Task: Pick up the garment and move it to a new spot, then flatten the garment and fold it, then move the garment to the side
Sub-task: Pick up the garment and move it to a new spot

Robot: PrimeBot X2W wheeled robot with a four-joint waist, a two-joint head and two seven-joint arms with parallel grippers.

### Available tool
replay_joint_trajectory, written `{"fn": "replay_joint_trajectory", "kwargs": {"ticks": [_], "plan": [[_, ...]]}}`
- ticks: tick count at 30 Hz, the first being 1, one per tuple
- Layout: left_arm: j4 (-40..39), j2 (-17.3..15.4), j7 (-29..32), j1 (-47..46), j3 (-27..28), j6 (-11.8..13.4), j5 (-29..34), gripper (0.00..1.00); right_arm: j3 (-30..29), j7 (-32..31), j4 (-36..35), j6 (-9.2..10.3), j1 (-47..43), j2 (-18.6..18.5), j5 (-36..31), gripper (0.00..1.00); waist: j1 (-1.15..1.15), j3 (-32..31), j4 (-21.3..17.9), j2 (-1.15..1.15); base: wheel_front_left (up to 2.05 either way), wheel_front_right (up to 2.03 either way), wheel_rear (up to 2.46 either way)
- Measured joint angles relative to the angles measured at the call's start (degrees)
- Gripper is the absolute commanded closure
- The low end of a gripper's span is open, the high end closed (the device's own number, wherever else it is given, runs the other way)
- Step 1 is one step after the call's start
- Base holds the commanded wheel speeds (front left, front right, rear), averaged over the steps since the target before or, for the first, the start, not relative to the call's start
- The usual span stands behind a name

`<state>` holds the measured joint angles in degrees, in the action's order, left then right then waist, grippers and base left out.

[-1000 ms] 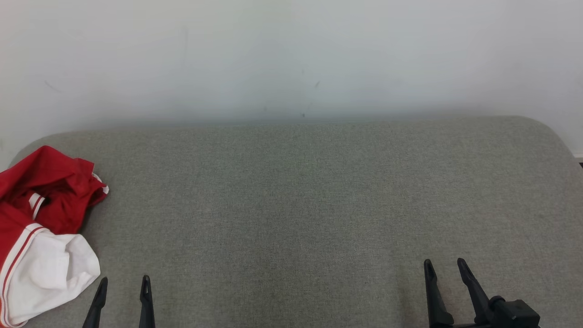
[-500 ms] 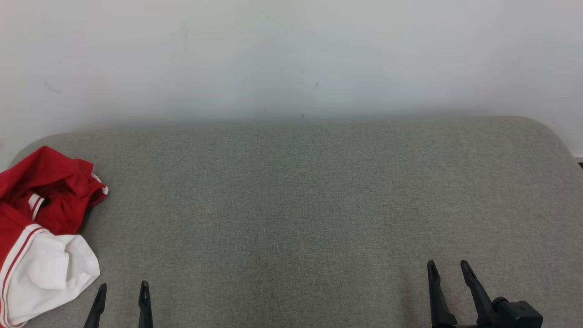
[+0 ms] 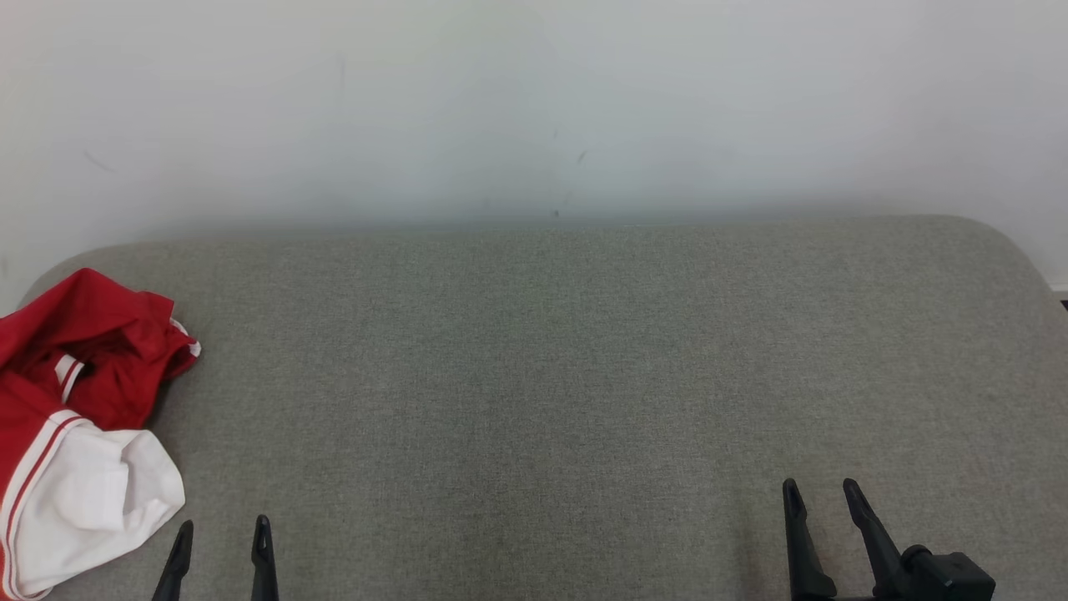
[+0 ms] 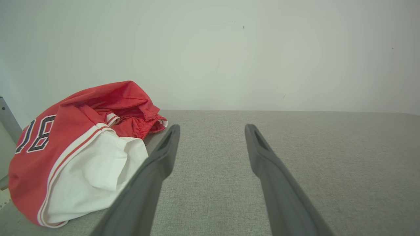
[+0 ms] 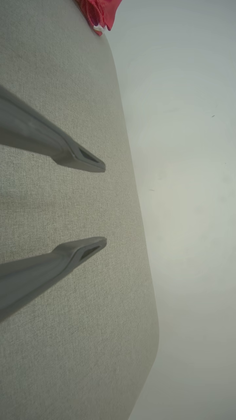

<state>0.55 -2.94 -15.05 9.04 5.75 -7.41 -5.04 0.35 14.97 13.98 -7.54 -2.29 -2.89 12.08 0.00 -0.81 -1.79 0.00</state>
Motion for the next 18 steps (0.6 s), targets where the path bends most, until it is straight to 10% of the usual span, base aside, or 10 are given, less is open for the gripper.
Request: {"fn": "replay_joint_trajectory", "kwargs": {"ticks": [18], "plan": [[0.47, 0.02, 0.00, -0.12, 0.64, -0.10, 0.49, 0.00, 0.33, 0.00, 0.24, 0.00, -0.12, 0.01, 0.97, 0.00, 0.00, -0.20, 2.91, 0.00, 0.00, 0.00, 0.00]]}}
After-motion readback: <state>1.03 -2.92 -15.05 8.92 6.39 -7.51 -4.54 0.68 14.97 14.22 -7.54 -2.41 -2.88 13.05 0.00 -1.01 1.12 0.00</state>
